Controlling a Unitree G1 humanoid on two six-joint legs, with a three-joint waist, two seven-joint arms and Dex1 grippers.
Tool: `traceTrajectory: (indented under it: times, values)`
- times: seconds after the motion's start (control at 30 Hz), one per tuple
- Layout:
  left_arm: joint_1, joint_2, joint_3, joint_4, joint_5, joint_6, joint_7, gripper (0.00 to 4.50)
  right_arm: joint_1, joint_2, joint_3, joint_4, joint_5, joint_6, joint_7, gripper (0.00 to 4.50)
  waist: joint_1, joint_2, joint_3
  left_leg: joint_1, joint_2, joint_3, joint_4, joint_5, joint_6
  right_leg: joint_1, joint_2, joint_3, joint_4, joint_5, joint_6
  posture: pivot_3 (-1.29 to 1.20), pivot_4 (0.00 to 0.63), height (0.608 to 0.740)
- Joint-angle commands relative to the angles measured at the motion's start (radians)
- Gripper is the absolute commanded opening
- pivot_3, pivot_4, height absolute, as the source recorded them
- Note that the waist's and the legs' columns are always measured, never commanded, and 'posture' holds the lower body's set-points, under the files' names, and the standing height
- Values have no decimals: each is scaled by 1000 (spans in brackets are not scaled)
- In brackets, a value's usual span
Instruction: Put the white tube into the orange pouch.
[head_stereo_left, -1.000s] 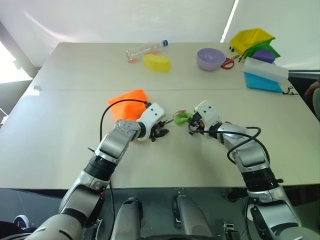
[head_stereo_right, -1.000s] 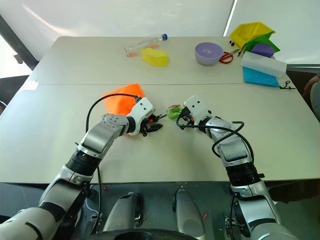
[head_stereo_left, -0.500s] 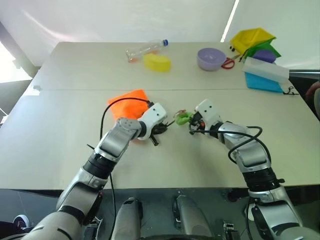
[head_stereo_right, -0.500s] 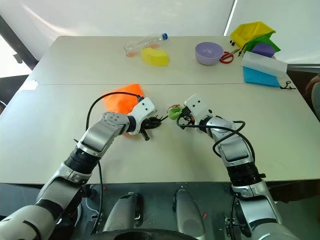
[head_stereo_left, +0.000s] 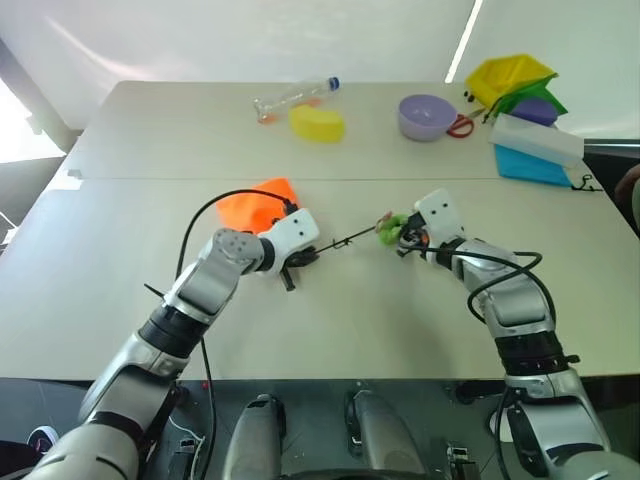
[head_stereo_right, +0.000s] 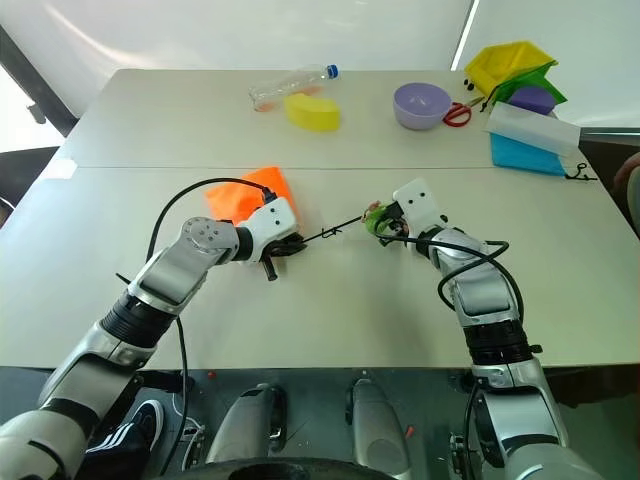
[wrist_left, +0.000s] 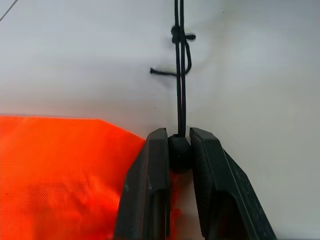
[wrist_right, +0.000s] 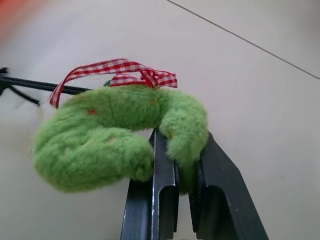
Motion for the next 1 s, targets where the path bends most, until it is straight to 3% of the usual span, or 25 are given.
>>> traceTrajectory:
  times: [0.03, 0.33, 0.57, 0.67, 0.83, 0.87, 1.0]
  values:
    - [24, 38, 6, -62, 4, -4, -29, 141, -34, -35, -61, 7, -16, -27, -33, 0, 0, 0, 0, 0, 0, 0, 0, 0, 0, 0, 0, 0, 0, 0, 0, 0, 150, 740]
    - [85, 175, 46, -144, -18, -47, -116, 141, -47, -67, -66, 52, -29, -49, -50, 0, -2, 0, 0, 0, 0, 0, -1, 0, 0, 0, 0, 0, 0, 0, 0, 0, 150, 740]
    - [98, 139, 108, -130, -89, -12, -102, 141, -26, -71, -24, 39, -21, -67, 1, 0, 1, 0, 0, 0, 0, 0, -1, 0, 0, 0, 0, 0, 0, 0, 0, 0, 150, 740]
    - [86, 102, 155, -82, -113, -73, -76, 1606, 20, -62, -35, -46, 91, -13, 119, 1169, 1, 0, 0, 0, 0, 0, 0, 0, 0, 0, 0, 0, 0, 0, 0, 0, 150, 740]
    - [93, 68, 251, -89, -244, -60, -124, 4154, 65, -95, -13, -146, 129, 48, 197, 3794, -3, 0, 0, 1, 0, 0, 0, 0, 0, 0, 0, 0, 1, 0, 1, 0, 150, 740]
    - [94, 64, 277, -89, -270, -65, -128, 4217, 81, -113, -8, -170, 139, 52, 229, 4373, -2, 0, 0, 1, 0, 0, 0, 0, 0, 0, 0, 0, 1, 0, 0, 0, 150, 740]
    - [102, 70, 369, -95, -351, -138, -170, 4217, 128, -168, -37, -242, 183, 16, 315, 4373, 0, 0, 0, 1, 0, 0, 0, 0, 0, 0, 1, 0, 1, 0, 0, 0, 150, 740]
